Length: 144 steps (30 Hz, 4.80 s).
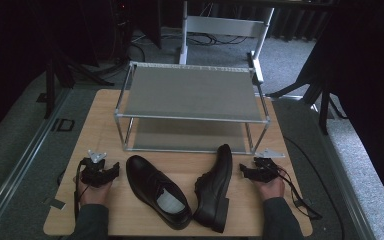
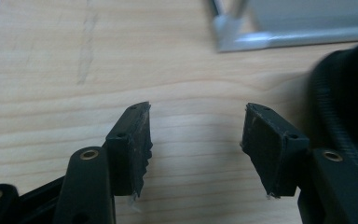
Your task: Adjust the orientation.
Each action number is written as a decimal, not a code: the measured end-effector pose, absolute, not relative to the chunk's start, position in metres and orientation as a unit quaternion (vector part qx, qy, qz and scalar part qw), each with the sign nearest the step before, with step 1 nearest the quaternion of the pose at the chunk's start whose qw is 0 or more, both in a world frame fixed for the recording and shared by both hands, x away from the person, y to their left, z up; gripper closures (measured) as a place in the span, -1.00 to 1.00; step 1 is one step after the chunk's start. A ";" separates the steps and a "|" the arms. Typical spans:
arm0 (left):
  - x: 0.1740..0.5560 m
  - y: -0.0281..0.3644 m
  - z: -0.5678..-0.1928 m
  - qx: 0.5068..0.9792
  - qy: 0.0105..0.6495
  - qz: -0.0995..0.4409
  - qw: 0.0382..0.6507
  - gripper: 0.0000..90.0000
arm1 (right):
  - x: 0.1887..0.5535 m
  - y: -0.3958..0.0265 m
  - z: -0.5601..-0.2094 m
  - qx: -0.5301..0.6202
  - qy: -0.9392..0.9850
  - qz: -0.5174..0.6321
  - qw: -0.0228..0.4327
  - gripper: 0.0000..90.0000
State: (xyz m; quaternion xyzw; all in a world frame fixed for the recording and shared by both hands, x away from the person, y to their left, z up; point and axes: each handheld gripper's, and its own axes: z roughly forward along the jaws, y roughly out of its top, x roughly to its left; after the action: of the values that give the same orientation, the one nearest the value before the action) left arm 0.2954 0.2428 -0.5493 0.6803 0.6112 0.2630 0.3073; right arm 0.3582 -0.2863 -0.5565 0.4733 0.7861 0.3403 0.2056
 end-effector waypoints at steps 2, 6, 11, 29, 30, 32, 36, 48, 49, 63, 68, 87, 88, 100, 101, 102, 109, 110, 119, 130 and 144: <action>0.292 0.238 -0.546 0.685 0.602 0.267 0.312 -0.06 | 0.356 -0.287 -0.555 0.474 0.785 0.343 0.203 -0.25; 0.287 0.232 -0.538 0.689 0.588 0.262 0.332 -0.05 | 0.352 -0.284 -0.551 0.470 0.785 0.347 0.206 -0.19; 0.275 0.223 -0.532 0.701 0.569 0.254 0.347 -0.04 | 0.349 -0.283 -0.549 0.465 0.786 0.352 0.205 -0.16; 0.230 0.203 -0.533 0.733 0.525 0.228 0.367 -0.01 | 0.331 -0.264 -0.536 0.425 0.808 0.339 0.226 -0.05; 0.227 0.202 -0.534 0.734 0.524 0.225 0.368 -0.01 | 0.330 -0.263 -0.534 0.424 0.808 0.340 0.227 -0.05; 0.222 0.200 -0.535 0.739 0.520 0.223 0.366 -0.01 | 0.327 -0.262 -0.531 0.419 0.809 0.344 0.228 -0.05; 0.214 0.192 -0.539 0.751 0.509 0.216 0.361 -0.01 | 0.324 -0.261 -0.524 0.410 0.810 0.348 0.233 -0.07; 0.209 0.184 -0.545 0.775 0.490 0.197 0.348 0.16 | 0.316 -0.261 -0.508 0.402 0.807 0.361 0.240 -0.07; 0.209 0.184 -0.545 0.776 0.489 0.194 0.348 0.17 | 0.315 -0.261 -0.507 0.401 0.807 0.362 0.240 -0.07; 0.202 0.171 -0.550 0.806 0.453 0.162 0.346 0.22 | 0.298 -0.252 -0.474 0.371 0.807 0.388 0.246 -0.08; 0.206 0.168 -0.550 0.808 0.450 0.167 0.343 0.29 | 0.290 -0.239 -0.461 0.346 0.813 0.399 0.246 -0.10; 0.241 0.148 -0.549 0.819 0.427 0.176 0.340 0.35 | 0.290 -0.219 -0.471 0.329 0.831 0.388 0.223 -0.12; 0.244 0.146 -0.549 0.820 0.426 0.177 0.340 0.36 | 0.290 -0.219 -0.472 0.330 0.831 0.390 0.222 -0.12; 0.262 0.131 -0.550 0.820 0.421 0.181 0.344 0.39 | 0.290 -0.223 -0.473 0.335 0.827 0.397 0.212 -0.12; 0.262 0.131 -0.550 0.819 0.422 0.180 0.345 0.38 | 0.291 -0.223 -0.473 0.336 0.827 0.398 0.211 -0.12; 0.262 0.131 -0.550 0.819 0.423 0.181 0.344 0.38 | 0.290 -0.223 -0.473 0.336 0.827 0.397 0.212 -0.12; 0.261 0.133 -0.551 0.815 0.429 0.170 0.350 0.27 | 0.290 -0.225 -0.472 0.344 0.826 0.397 0.202 -0.02; 0.261 0.133 -0.550 0.816 0.428 0.168 0.351 0.26 | 0.289 -0.225 -0.472 0.340 0.828 0.396 0.204 0.01; 0.258 0.134 -0.551 0.816 0.427 0.159 0.355 0.24 | 0.285 -0.247 -0.471 0.356 0.822 0.403 0.189 0.16; 0.259 0.136 -0.552 0.813 0.433 0.148 0.359 0.25 | 0.277 -0.278 -0.477 0.392 0.814 0.388 0.180 0.30; 0.259 0.137 -0.553 0.810 0.436 0.142 0.366 0.23 | 0.268 -0.316 -0.503 0.451 0.808 0.338 0.169 0.20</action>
State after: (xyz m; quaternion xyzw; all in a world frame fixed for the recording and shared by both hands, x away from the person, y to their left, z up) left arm 0.2594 0.1373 -0.5531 0.8099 0.4360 0.1424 0.3657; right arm 0.2677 -0.3165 -0.5027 0.4510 0.8083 0.3385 0.1694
